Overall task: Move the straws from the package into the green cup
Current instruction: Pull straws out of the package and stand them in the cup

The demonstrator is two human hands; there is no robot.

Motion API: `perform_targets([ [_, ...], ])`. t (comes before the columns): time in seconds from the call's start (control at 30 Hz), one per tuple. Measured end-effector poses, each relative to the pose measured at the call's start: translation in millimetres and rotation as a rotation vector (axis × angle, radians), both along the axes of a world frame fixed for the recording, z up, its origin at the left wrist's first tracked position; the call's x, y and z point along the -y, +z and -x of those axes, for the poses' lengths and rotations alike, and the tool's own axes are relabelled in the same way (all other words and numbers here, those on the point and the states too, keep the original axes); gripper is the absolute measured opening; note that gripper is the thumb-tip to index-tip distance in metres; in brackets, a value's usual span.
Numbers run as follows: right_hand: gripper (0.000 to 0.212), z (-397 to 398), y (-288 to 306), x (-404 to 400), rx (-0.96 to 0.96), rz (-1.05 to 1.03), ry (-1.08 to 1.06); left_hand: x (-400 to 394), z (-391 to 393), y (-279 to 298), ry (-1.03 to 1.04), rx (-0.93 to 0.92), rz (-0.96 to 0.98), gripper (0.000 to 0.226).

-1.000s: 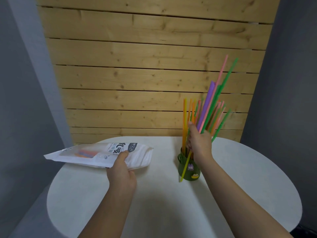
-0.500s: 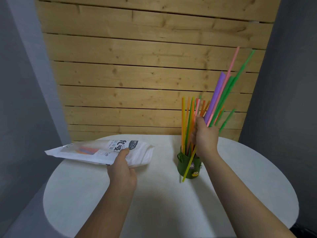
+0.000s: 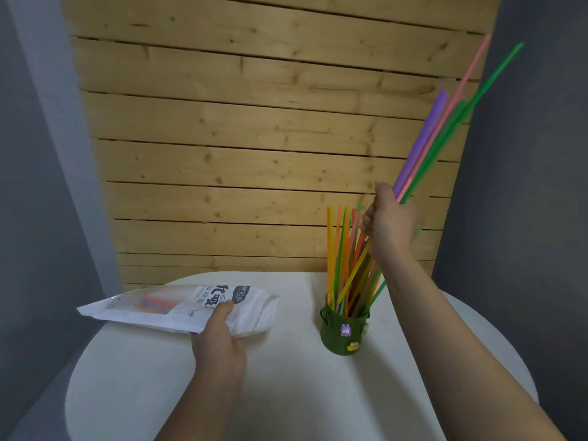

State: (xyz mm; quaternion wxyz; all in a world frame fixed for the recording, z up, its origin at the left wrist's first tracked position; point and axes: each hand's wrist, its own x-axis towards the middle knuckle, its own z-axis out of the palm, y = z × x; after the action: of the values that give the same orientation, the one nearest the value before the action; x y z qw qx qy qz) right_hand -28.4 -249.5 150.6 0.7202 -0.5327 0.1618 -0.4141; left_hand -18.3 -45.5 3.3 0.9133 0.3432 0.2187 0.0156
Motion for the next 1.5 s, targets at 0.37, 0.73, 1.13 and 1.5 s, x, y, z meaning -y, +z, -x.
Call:
perform_targets([
  [0.37, 0.057, -12.1, -43.7, -4.3, -0.185, 0.235, -0.108, 7.7, 1.8, 7.9, -0.001, 0.037, 0.041, 0.054],
  [0.73, 0.021, -6.1, -93.9, -5.6, -0.268, 0.299, -0.001, 7.7, -1.6, 7.0, 0.011, 0.019, 0.046, 0.050],
  [1.13, 0.014, -5.5, -87.4, 3.1, -0.230, 0.357, 0.029, 3.3, -2.8, 6.2, 0.020, 0.015, 0.023, 0.051],
  [1.5, 0.035, -6.0, -70.7, 11.3, -0.370, 0.629, -0.005, 8.2, -3.8, 3.0, 0.030, 0.004, 0.012, 0.051],
])
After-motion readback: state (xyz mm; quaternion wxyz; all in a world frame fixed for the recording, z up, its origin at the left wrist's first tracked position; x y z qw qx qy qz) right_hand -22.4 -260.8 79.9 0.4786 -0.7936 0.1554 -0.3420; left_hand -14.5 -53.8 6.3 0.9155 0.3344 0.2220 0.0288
